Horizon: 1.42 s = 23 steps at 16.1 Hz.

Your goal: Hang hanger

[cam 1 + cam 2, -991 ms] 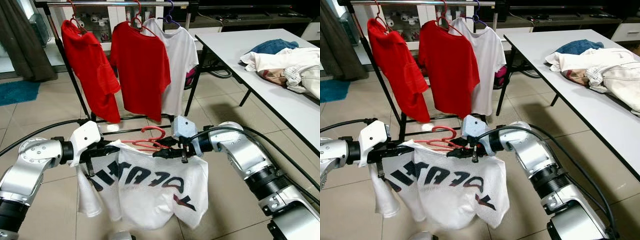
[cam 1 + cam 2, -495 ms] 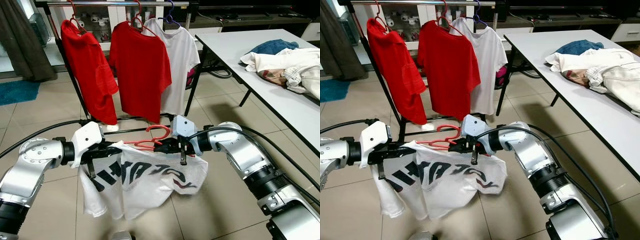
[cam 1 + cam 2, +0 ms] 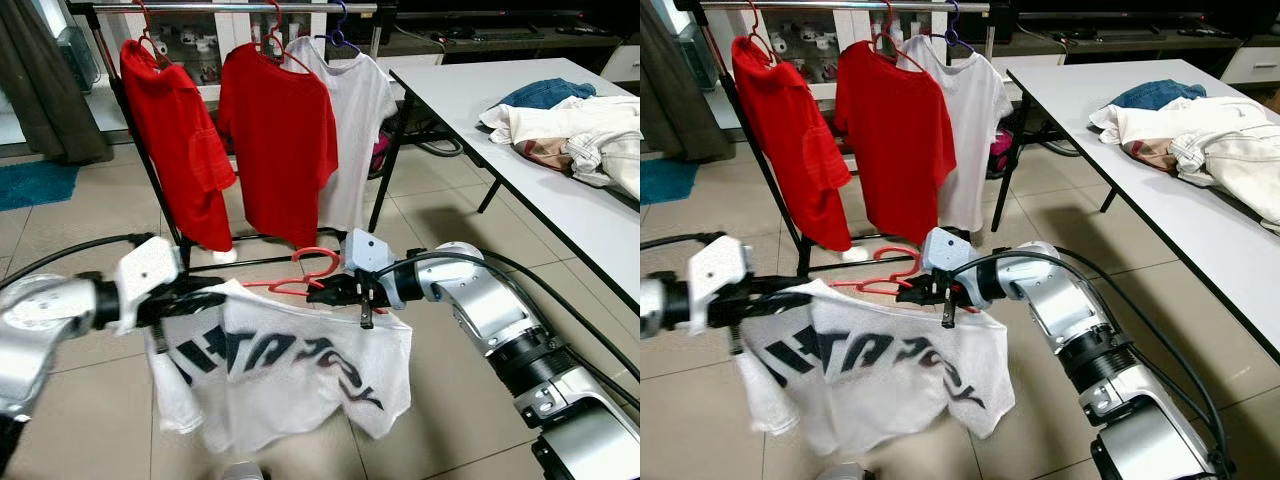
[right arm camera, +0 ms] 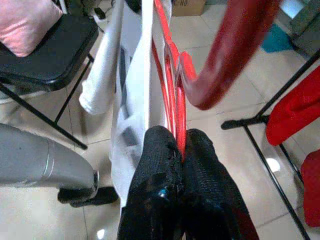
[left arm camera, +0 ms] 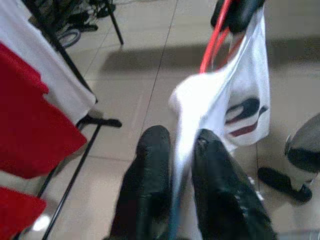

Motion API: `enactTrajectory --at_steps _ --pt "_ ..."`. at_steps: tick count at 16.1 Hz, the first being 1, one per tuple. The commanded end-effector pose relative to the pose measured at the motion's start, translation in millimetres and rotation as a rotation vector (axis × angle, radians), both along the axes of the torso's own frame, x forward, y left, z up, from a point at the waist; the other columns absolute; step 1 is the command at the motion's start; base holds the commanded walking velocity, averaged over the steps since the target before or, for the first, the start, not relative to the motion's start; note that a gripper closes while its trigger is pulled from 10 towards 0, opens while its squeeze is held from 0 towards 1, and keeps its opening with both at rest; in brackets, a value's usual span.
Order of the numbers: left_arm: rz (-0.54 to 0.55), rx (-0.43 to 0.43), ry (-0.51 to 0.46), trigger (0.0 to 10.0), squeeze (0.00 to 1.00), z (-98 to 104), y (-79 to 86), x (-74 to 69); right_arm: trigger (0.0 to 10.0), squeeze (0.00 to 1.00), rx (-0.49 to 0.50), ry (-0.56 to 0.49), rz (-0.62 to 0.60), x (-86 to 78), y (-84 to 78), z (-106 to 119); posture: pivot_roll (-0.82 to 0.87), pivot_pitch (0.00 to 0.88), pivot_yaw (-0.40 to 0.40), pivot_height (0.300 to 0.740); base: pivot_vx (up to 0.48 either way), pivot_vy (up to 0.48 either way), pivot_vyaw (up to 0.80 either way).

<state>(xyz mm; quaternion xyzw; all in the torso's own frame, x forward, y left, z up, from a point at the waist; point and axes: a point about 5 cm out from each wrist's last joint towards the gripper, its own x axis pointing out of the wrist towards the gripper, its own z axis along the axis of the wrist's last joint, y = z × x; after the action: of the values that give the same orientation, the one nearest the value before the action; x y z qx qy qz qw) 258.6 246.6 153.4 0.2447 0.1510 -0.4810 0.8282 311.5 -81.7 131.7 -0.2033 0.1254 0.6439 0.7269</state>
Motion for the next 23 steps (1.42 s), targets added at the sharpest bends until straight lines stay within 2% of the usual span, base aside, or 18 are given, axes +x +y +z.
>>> enactTrajectory --at_steps 1,2,3,4,5,6,7,8,9,10,11,14,15,17,18,19,21,23 --pt "0.009 0.085 -0.015 10.0 1.00 -0.2 10.0 -2.1 0.0 0.00 0.011 -0.009 -0.031 4.4 -8.9 5.3 0.07 0.000 -0.009 0.740 0.000 0.000 0.00" --pt "0.032 0.151 -0.027 10.0 1.00 -3.9 19.4 -3.0 0.0 0.00 0.018 -0.007 -0.028 4.2 -10.2 6.5 0.07 0.000 -0.008 0.740 0.000 0.000 0.00" --pt "0.038 0.159 -0.029 10.0 0.95 -4.3 21.2 -3.0 0.0 0.00 0.019 -0.006 -0.028 4.1 -10.6 6.6 0.07 0.000 -0.008 0.740 0.000 0.000 0.00" --pt "0.051 0.135 -0.039 10.0 0.00 -1.2 22.5 -2.5 0.0 0.00 0.019 -0.005 -0.027 4.1 -11.5 6.7 0.07 0.000 -0.007 0.740 0.000 0.000 0.00" --pt "0.065 0.067 -0.063 10.0 0.00 7.2 20.6 -0.6 0.0 0.00 0.014 -0.005 -0.039 5.0 -12.9 6.2 0.07 0.000 -0.007 0.740 0.000 0.000 0.00" --pt "0.073 -0.044 -0.097 10.0 0.00 19.7 15.2 1.3 0.0 0.00 -0.001 -0.011 -0.072 7.6 -15.2 4.4 0.07 0.000 -0.006 0.740 0.000 0.000 0.00" --pt "0.071 -0.096 -0.111 10.0 0.00 25.0 12.7 1.8 0.0 0.00 -0.009 -0.016 -0.089 9.0 -16.3 3.4 0.07 0.000 -0.006 0.740 0.000 0.000 0.00" --pt "0.089 -0.218 -0.153 10.0 0.00 37.8 7.2 3.9 0.0 0.00 -0.014 -0.015 -0.150 12.9 -19.4 0.8 0.07 0.000 -0.009 0.740 0.000 0.000 0.00" --pt "0.131 -0.297 -0.180 10.0 0.00 42.2 4.2 5.9 0.0 0.00 0.000 -0.005 -0.212 15.3 -21.7 -1.5 0.07 0.000 -0.014 0.740 0.000 0.000 0.00" --pt "0.234 -0.340 -0.155 10.0 0.00 32.2 2.3 8.1 0.0 0.00 0.027 -0.002 -0.274 16.0 -22.7 -5.0 0.07 0.000 -0.014 0.740 0.000 0.000 0.00" --pt "0.316 -0.356 -0.151 10.0 0.00 17.0 0.0 6.1 0.0 0.00 0.068 0.001 -0.343 14.9 -22.0 -9.7 0.07 0.000 -0.020 0.740 0.000 0.000 0.00" --pt "0.485 -0.405 -0.146 10.0 0.00 -9.4 -10.7 -1.3 0.0 0.00 0.167 0.020 -0.566 12.6 -22.3 -26.5 0.08 0.000 -0.026 0.740 0.000 0.000 0.00" --pt "0.524 -0.395 -0.164 10.0 0.00 -15.1 -14.0 -2.4 0.0 0.00 0.192 0.034 -0.636 12.9 -23.7 -30.8 0.08 0.000 -0.024 0.740 0.000 0.000 0.00" --pt "0.679 -0.345 -0.177 10.0 0.00 -37.1 -23.6 -3.3 0.0 0.00 0.263 0.071 -0.833 14.1 -26.3 -42.2 0.07 0.012 -0.029 0.740 0.000 0.000 0.00" --pt "0.740 -0.350 -0.176 10.0 0.00 -41.7 -24.7 -1.7 4.6 0.00 0.315 0.104 -0.928 17.0 -29.0 -43.0 0.08 0.018 -0.033 0.740 0.000 0.000 0.00" --pt "0.785 -0.363 -0.201 10.0 0.00 -42.1 -26.2 -0.2 10.0 0.00 0.365 0.117 -1.019 20.4 -33.4 -42.5 0.08 0.018 -0.035 0.740 0.000 0.000 0.00" --pt "0.863 -0.376 -0.223 10.0 0.00 -44.4 -26.6 -0.1 10.0 0.00 0.332 0.115 -1.127 21.4 -41.2 -49.5 0.08 0.008 -0.029 0.740 0.000 0.000 0.00" --pt "0.915 -0.388 -0.207 10.0 0.00 -51.0 -34.6 -2.2 10.0 0.00 0.331 0.106 -1.167 18.2 -43.8 -53.7 0.08 0.001 -0.032 0.740 0.000 0.000 0.00"
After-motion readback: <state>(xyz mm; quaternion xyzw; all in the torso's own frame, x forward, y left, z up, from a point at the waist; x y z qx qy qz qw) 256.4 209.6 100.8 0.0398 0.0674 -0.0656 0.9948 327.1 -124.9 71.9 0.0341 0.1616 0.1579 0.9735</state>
